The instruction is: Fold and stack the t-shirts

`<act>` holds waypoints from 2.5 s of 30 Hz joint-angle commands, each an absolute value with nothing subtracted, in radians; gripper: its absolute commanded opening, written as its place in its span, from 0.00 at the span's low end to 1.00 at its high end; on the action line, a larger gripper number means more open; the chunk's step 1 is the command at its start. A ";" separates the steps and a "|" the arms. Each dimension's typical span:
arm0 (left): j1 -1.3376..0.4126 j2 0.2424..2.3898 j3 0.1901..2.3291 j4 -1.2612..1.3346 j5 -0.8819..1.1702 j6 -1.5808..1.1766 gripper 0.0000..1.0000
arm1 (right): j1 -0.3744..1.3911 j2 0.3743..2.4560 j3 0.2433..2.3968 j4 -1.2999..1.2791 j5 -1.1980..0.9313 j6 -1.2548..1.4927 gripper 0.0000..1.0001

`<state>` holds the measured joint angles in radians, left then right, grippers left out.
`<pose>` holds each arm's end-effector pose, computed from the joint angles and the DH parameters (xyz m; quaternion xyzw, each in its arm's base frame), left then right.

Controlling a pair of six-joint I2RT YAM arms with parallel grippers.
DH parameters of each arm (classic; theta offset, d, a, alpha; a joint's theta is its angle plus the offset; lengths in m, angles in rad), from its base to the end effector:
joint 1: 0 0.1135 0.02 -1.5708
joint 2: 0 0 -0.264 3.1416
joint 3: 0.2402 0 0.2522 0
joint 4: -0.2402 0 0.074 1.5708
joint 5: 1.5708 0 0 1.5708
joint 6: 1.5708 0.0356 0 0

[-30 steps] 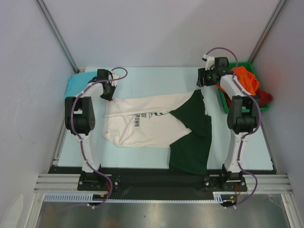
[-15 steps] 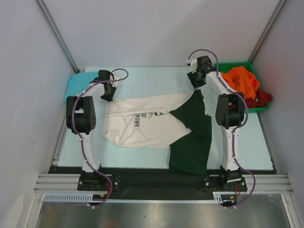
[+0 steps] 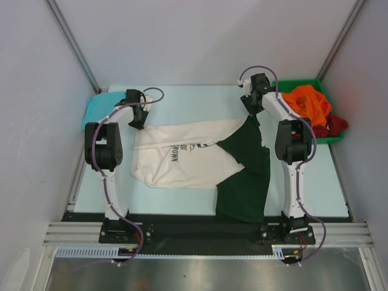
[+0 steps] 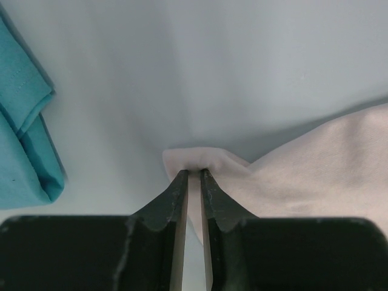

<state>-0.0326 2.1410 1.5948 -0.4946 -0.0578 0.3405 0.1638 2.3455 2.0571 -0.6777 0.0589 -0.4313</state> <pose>0.4582 -0.0129 0.1652 0.1715 0.9494 0.0677 0.2544 0.5122 0.0825 0.1999 -0.2714 0.9149 -0.0676 0.2912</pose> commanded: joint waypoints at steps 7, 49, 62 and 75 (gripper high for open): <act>-0.037 2.151 1.626 -0.476 -0.074 0.344 0.18 | 0.186 2.299 2.051 -0.689 0.031 -0.462 0.47; -0.049 2.152 1.606 -0.443 -0.149 0.374 0.13 | 0.008 2.355 2.114 -0.798 -0.380 -0.350 0.00; -0.051 2.181 1.640 -0.431 -0.175 0.388 0.13 | 0.009 2.385 2.155 -0.788 -0.431 -0.336 0.00; -0.051 2.204 1.686 -0.431 -0.196 0.414 0.14 | -0.021 2.442 2.180 -0.796 -0.391 -0.353 0.00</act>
